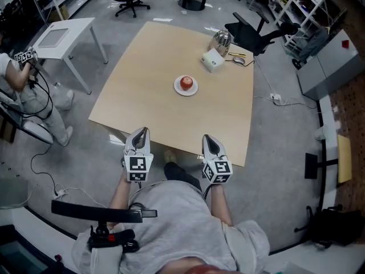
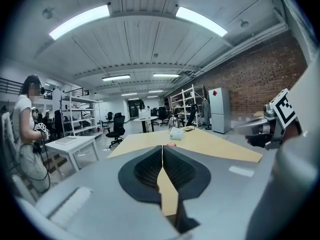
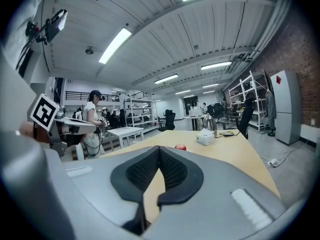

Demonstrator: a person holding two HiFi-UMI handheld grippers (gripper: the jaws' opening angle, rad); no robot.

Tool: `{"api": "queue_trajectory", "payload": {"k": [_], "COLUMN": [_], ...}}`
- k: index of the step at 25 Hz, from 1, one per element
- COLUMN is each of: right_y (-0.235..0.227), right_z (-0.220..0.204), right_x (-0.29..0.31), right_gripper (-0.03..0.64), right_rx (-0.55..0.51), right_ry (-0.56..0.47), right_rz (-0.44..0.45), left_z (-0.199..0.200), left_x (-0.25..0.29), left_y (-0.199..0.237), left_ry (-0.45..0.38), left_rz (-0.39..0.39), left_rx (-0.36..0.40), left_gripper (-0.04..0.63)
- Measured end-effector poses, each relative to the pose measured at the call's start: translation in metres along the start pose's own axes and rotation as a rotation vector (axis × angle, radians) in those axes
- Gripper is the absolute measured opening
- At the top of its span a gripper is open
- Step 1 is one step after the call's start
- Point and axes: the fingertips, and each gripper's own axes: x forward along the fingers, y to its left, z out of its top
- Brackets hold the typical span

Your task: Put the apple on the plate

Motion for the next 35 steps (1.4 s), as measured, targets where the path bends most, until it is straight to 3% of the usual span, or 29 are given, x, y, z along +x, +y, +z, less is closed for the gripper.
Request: {"api": "queue_trajectory", "payload": {"k": [15, 35], "right_y": [0.020, 0.018], "right_z": [0.006, 0.006], "right_x": [-0.014, -0.011], "right_gripper": [0.006, 0.006], "right_rx": [-0.058, -0.043], "right_ry": [-0.014, -0.003], "right_rz": [0.002, 0.012], "left_z": [0.005, 0.008], "left_x": [-0.021, -0.016], "left_y": [0.000, -0.003], "left_ry": [-0.025, -0.024], "left_rz": [0.001, -0.008], "left_rx": [0.011, 0.009], "left_gripper": [0.020, 0.020]}}
